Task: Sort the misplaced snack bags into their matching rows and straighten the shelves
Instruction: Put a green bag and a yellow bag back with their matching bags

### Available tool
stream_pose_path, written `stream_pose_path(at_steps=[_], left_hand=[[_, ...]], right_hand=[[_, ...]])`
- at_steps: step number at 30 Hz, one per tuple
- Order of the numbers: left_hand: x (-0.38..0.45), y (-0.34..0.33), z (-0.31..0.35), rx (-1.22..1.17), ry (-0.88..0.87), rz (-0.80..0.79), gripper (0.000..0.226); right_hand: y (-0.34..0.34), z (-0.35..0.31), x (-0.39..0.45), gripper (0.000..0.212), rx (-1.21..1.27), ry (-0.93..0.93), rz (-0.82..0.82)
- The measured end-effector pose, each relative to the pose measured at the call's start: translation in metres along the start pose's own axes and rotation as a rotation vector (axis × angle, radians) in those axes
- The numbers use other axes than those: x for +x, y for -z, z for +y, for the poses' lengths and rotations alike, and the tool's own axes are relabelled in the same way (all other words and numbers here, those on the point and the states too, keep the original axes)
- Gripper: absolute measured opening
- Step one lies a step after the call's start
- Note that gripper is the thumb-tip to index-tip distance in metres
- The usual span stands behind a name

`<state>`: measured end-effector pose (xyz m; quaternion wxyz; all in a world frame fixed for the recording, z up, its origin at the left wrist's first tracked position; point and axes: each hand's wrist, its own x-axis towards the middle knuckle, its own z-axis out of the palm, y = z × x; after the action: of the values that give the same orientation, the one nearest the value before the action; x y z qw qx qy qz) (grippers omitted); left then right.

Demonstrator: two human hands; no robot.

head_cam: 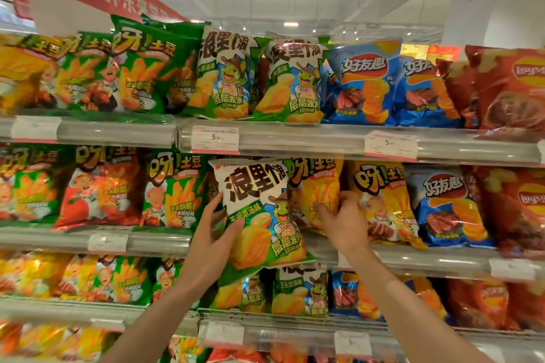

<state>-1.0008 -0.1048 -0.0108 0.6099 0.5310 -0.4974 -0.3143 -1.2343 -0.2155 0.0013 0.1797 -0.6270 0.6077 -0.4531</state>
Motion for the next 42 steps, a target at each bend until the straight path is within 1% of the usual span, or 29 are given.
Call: stream_pose_path(at_steps=[3, 9, 12, 19, 22, 25, 31, 35, 40, 42], left_hand=[[0.003, 0.004, -0.002, -0.003, -0.011, -0.012, 0.062], [0.012, 0.003, -0.004, 0.005, -0.043, -0.038, 0.062], [0.016, 0.0, -0.004, 0.014, -0.051, -0.056, 0.061], [0.028, -0.022, 0.003, 0.02, -0.073, -0.089, 0.061], [0.036, -0.041, 0.004, 0.048, -0.097, -0.106, 0.064], [0.042, -0.067, 0.01, 0.131, -0.118, -0.13, 0.065], [0.069, -0.105, 0.018, 0.271, -0.214, -0.072, 0.068], [0.075, -0.13, 0.011, 0.402, -0.246, -0.112, 0.069], [0.083, -0.146, 0.0, 0.595, -0.261, -0.099, 0.069], [0.086, -0.147, 0.0, 0.625, -0.271, -0.074, 0.069]], right_hand=[[0.005, 0.001, 0.004, 0.058, 0.073, -0.009, 0.007], [0.032, 0.008, 0.009, 0.06, 0.085, -0.014, 0.026], [0.053, 0.016, 0.006, 0.067, 0.088, -0.035, 0.0], [0.115, 0.029, -0.004, 0.051, 0.084, -0.093, -0.042], [0.137, 0.036, -0.01, 0.046, 0.129, -0.129, -0.016], [0.154, 0.041, -0.019, 0.046, 0.137, -0.136, 0.009], [0.171, 0.056, -0.03, 0.052, 0.179, -0.172, 0.039], [0.175, 0.062, -0.035, 0.05, 0.181, -0.19, 0.044], [0.175, 0.065, -0.039, 0.055, 0.199, -0.215, 0.035], [0.175, 0.066, -0.039, 0.058, 0.206, -0.228, 0.029]])
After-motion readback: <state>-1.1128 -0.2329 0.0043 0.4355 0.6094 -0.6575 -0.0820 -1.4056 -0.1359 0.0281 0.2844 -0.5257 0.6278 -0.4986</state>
